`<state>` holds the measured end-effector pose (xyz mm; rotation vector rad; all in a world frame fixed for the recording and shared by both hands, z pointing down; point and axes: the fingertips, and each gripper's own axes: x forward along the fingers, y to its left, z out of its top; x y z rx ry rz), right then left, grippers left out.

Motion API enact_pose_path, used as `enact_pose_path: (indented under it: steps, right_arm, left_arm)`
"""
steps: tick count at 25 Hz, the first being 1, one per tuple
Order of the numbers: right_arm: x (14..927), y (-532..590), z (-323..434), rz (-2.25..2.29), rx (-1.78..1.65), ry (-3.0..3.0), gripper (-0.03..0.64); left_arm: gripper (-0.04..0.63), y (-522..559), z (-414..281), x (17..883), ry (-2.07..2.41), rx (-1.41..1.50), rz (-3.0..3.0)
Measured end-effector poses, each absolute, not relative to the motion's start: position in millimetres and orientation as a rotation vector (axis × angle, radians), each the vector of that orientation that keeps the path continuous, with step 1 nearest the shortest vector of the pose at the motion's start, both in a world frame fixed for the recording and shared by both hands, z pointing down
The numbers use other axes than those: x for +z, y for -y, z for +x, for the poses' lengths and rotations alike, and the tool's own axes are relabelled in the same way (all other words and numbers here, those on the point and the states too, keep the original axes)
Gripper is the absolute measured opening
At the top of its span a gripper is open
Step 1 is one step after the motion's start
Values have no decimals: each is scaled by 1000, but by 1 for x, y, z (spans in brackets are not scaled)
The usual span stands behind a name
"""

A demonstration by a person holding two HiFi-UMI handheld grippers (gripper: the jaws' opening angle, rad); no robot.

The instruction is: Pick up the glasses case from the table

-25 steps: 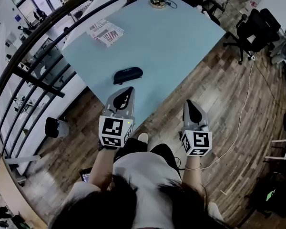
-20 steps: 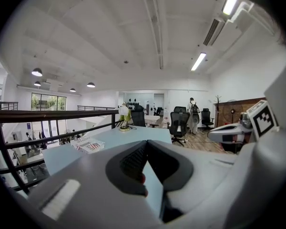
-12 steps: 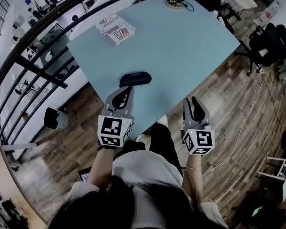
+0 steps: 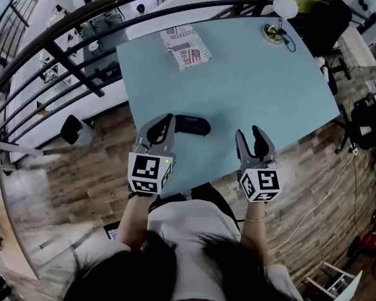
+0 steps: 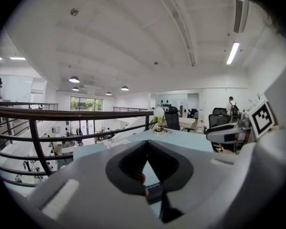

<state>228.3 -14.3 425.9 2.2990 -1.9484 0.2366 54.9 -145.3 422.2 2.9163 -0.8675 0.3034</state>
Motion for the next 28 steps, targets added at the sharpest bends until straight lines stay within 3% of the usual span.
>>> enact_pose_path:
  steps: [14, 28]
  right_arm:
    - [424, 112, 239, 1864, 234, 2355, 212]
    - [435, 152, 190, 1493, 292, 2560, 304]
  left_arm:
    - [57, 173, 29, 417, 1392, 289, 2678]
    - [57, 166, -10, 416, 1631, 279, 2515]
